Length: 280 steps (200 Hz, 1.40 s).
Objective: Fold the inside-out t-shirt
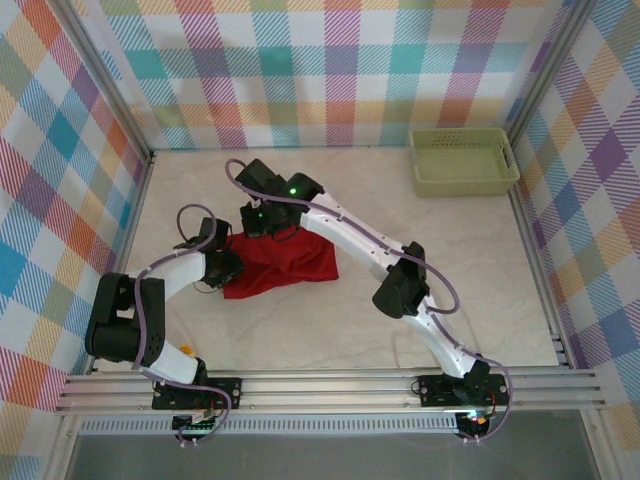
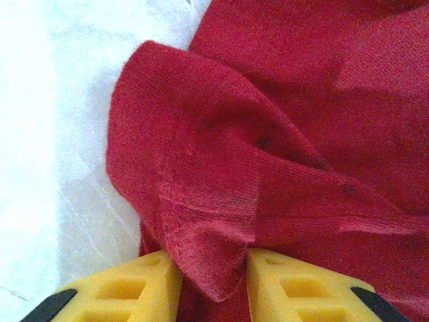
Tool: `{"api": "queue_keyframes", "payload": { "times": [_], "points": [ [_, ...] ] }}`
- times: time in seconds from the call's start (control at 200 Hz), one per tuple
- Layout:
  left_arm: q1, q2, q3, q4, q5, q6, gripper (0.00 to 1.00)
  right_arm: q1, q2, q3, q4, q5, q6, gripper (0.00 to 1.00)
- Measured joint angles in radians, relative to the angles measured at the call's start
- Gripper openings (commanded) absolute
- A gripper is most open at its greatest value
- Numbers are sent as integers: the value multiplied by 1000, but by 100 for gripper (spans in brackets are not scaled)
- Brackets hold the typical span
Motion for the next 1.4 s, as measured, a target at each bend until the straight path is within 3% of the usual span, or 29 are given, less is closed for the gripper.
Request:
{"api": "queue_keyframes", "payload": {
  "times": [0.125,0.275,0.37,0.48,0.575,0.685,0.805,0.91,1.085,1.255,1.4],
  "points": [
    [0,-18,-23,26,0,-12,32,7,28,0,47,-40,42,0],
    [-5,-83,-71,31,-16,-35,46,10,59,0,102,-85,82,0],
    [-4,-166,-109,-25,-61,-66,53,14,85,0,128,-105,101,6],
    [11,-318,-142,-97,-128,-100,61,21,108,2,136,-110,122,28],
    [26,-466,-158,-160,-193,-131,63,28,109,4,143,-111,115,54],
    [34,-620,-159,-225,-254,-152,63,36,109,19,145,-108,98,65],
    [36,-678,-155,-267,-277,-147,63,39,82,10,115,-41,34,67],
    [21,-613,-114,-275,-241,-115,63,23,-56,-171,119,31,-25,67],
    [-149,-403,13,-242,-201,-91,62,-141,-261,-471,204,27,-108,64],
    [-200,-242,43,-171,-188,-110,57,-317,-182,-518,302,-22,-162,57],
    [-181,-98,43,-97,-154,-114,48,-332,-63,-527,334,-39,-179,50]
  ]
}}
